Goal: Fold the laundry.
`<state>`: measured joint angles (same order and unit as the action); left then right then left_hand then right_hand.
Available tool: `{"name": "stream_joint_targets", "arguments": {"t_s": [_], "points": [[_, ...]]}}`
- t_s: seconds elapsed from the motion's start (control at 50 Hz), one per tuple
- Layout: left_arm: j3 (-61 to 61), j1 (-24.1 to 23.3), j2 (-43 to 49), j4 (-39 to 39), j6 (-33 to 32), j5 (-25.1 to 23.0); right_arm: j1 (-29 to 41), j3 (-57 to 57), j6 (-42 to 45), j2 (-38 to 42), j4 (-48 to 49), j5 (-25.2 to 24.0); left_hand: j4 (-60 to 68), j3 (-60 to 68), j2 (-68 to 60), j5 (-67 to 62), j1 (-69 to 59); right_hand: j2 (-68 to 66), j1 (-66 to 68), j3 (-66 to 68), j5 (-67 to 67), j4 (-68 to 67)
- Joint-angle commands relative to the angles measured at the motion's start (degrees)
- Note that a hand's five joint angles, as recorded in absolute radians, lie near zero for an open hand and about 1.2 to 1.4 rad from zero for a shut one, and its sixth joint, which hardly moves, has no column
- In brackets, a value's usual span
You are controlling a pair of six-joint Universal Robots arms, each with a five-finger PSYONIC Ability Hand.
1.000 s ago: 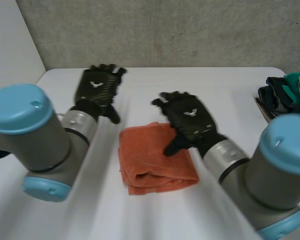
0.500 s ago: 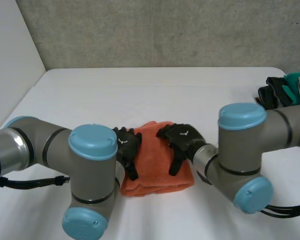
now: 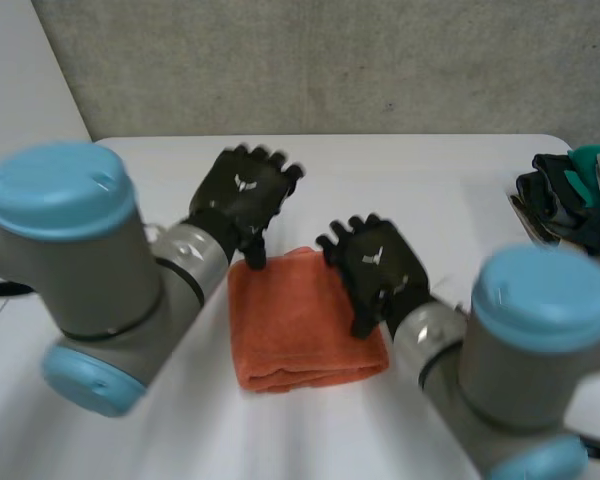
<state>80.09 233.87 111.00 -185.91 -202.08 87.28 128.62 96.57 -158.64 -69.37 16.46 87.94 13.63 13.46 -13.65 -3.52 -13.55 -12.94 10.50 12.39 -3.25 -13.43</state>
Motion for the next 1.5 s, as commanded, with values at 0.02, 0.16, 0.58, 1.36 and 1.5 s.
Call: {"name": "stream_joint_targets", "arguments": {"t_s": [0.02, 0.16, 0.58, 1.36, 1.5], "points": [[-0.54, 3.07, -2.89, 4.14, 0.64, -19.92, 5.41, 12.68, 0.52, 1.07, 14.99, 0.12, 1.46, 1.63, -1.45, -1.58, -1.54, 2.94, -0.5, -2.39, 3.25, 3.43], [-0.9, 4.57, -2.01, 7.23, 1.52, -24.35, 6.2, 11.63, 2.89, 8.45, 18.86, 0.65, 1.63, 1.8, -1.61, -1.75, -1.71, 2.94, -0.5, -2.39, 3.25, 3.43], [-0.63, 4.31, -0.87, 7.23, 1.69, -24.35, 6.11, 4.6, 8.08, 16.9, 23.97, 0.74, 1.97, 2.13, -1.95, -2.08, -2.04, -4.55, 6.98, 5.09, -4.23, -4.05], [-0.63, 4.75, -1.48, 7.32, 2.04, -24.35, 5.94, -12.28, 8.43, 24.19, 15.01, -0.58, 2.14, 2.3, -2.12, -2.25, -2.21, -55.82, 58.25, 56.36, -55.5, -55.32], [-0.72, 5.45, -1.75, 7.32, 2.04, -24.35, 3.48, -11.84, 6.94, 21.91, 13.77, -1.64, 2.14, 2.3, -2.12, -2.25, -2.21, -67.06, 69.5, 67.61, -66.75, -66.57]]}}
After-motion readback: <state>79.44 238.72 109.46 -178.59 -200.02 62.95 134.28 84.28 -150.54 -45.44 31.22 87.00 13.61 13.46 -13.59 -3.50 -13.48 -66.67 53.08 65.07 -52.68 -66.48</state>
